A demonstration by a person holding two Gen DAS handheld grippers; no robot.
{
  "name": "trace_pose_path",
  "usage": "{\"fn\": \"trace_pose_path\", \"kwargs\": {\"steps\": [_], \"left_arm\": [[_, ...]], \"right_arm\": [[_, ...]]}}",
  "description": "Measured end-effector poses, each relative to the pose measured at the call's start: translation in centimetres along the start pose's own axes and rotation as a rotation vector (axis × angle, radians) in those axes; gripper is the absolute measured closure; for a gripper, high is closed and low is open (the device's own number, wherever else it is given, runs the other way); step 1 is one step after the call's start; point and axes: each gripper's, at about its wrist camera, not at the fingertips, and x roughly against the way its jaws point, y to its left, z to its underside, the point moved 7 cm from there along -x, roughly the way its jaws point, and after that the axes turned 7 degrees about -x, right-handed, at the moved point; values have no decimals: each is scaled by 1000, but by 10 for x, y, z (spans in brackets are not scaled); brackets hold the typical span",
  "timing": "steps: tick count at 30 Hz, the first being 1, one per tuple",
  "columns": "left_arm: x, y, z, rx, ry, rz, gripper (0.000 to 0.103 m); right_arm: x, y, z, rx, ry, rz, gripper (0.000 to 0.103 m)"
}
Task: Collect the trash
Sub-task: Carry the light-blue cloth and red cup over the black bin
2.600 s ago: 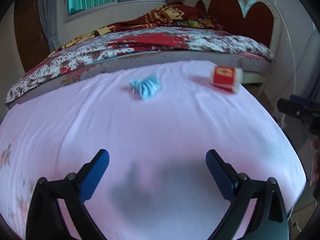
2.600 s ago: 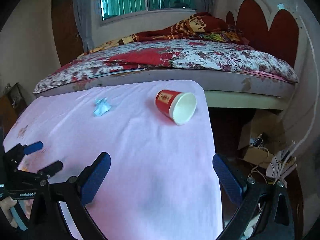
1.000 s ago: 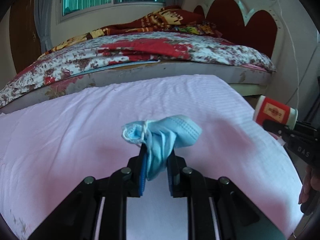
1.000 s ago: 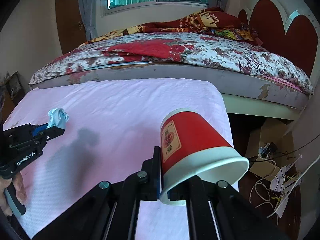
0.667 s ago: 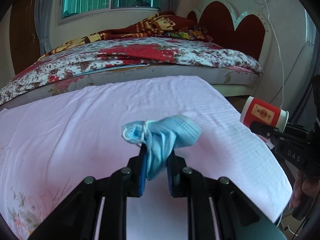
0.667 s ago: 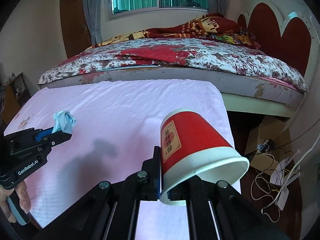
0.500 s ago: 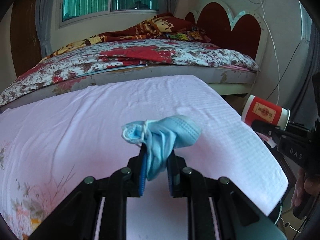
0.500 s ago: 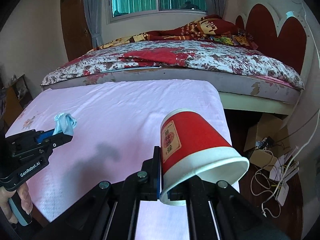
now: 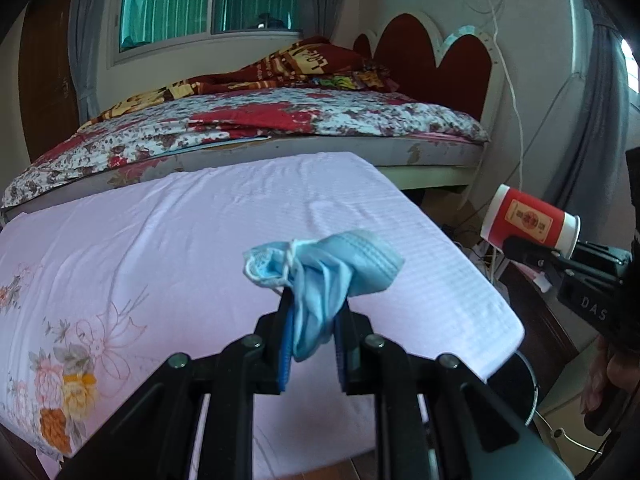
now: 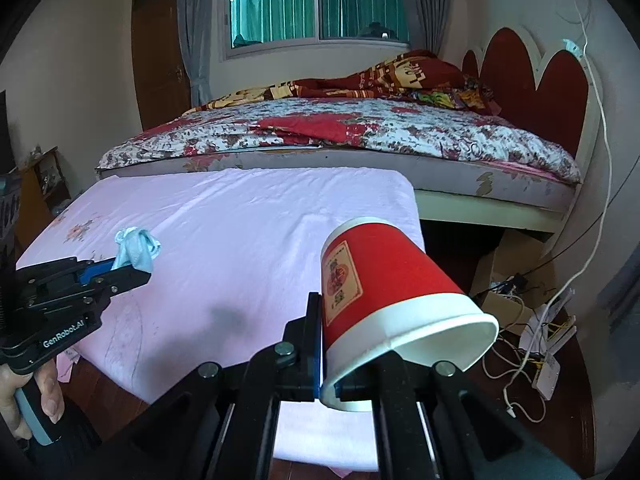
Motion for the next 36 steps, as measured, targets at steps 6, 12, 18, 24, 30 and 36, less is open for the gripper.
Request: {"fn": "trace_pose_path", "kwargs": {"steps": [6, 12, 18, 24, 30, 36], "left_arm": [[15, -28, 12, -35, -3, 26, 85], [24, -62, 20, -75, -6, 63, 85], [28, -102, 26, -116, -9, 105, 85], [28, -136, 30, -162, -9, 142, 85], [21, -170, 39, -205, 12, 196, 85], [13, -206, 55, -244, 52, 258, 85]], "right_arm": [[43, -6, 16, 5, -36, 7, 99], [79, -24, 41, 9, -63, 42, 99], [102, -55, 68, -7, -71, 93, 99], [114, -95, 93, -76, -70, 139, 99], [120, -128, 119, -130, -36, 171, 98], [121, -158, 146, -175, 10, 203, 98]]}}
